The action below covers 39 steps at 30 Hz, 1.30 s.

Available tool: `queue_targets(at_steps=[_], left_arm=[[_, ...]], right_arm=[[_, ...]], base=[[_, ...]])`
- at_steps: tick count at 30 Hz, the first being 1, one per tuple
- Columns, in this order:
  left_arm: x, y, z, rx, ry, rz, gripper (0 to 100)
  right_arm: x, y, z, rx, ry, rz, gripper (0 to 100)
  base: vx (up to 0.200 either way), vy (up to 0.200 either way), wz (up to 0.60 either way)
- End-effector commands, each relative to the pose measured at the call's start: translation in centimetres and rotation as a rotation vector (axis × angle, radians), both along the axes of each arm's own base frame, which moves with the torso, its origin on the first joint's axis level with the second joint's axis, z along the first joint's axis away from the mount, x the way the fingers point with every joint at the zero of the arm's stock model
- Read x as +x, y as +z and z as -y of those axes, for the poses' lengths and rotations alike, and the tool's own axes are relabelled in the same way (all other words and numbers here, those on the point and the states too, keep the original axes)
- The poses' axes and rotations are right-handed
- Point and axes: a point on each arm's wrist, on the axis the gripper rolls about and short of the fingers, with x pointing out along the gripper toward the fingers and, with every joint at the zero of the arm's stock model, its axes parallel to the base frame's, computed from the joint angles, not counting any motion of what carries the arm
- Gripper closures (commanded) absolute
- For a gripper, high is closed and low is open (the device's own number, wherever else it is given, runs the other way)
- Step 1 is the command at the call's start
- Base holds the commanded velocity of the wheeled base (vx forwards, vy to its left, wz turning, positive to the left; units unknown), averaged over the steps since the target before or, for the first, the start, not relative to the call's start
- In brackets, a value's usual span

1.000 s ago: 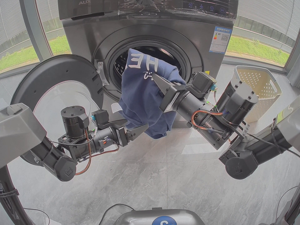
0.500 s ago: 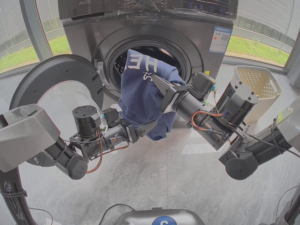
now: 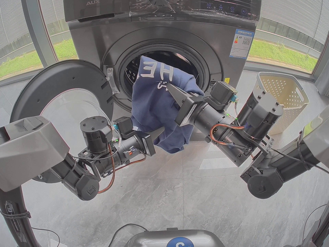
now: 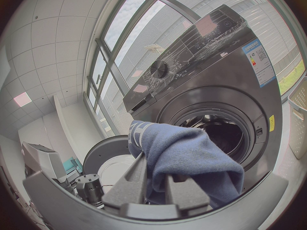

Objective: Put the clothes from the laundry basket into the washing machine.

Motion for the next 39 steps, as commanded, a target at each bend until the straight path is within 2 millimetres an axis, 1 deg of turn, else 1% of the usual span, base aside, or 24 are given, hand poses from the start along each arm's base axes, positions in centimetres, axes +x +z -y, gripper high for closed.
queue_targets(at_steps=[1,5,6,7,8,12,13,20,27,35,39], left_arm=[[-0.5,0.3,-0.1,-0.009,0.009,0.017,100],[-2.2,1.0,-0.4,-0.023,-0.004,0.04,100],[-2.3,1.1,-0.4,-0.024,-0.006,0.042,100],[-3.2,1.6,-0.4,-0.031,-0.018,0.053,100],[-3.6,1.7,-0.4,-0.033,-0.024,0.057,100],[-4.2,1.8,-0.7,-0.038,-0.026,0.064,100],[-4.2,1.8,-0.7,-0.038,-0.026,0.064,100],[-3.8,1.8,-1.2,-0.047,-0.003,0.081,100],[-2.9,1.9,-1.5,-0.058,0.057,0.091,100],[-1.7,2.6,-1.4,-0.102,0.132,0.109,100],[-1.7,2.7,-1.3,-0.114,0.14,0.107,100]], right_arm=[[0.0,-0.6,0.2,-0.014,-0.005,-0.015,100],[0.2,-1.2,0.5,-0.021,-0.014,-0.023,100],[0.2,-1.2,0.5,-0.021,-0.014,-0.023,100],[0.1,-1.6,0.6,-0.029,-0.013,-0.028,100],[-0.1,-1.9,0.6,-0.034,-0.01,-0.034,100],[-0.2,-3.6,0.2,-0.073,-0.004,-0.064,100],[-0.2,-3.6,0.2,-0.073,-0.004,-0.064,0],[-0.3,-4.5,0.4,-0.075,-0.004,-0.066,0],[-0.7,-5.1,1.4,-0.072,-0.018,-0.064,0],[-1.6,-7.4,3.2,-0.141,-0.041,-0.114,0],[-1.8,-8.5,3.5,-0.188,-0.043,-0.134,0]], base=[[0.0,0.0,0.0],[0.0,0.0,0.0],[0.0,0.0,0.0],[0.0,0.0,0.0],[0.0,0.0,0.0],[0.0,0.0,0.0],[0.0,0.0,0.0],[0.0,0.0,0.0],[0.0,0.0,0.0],[0.0,0.0,0.0],[0.0,0.0,0.0]])
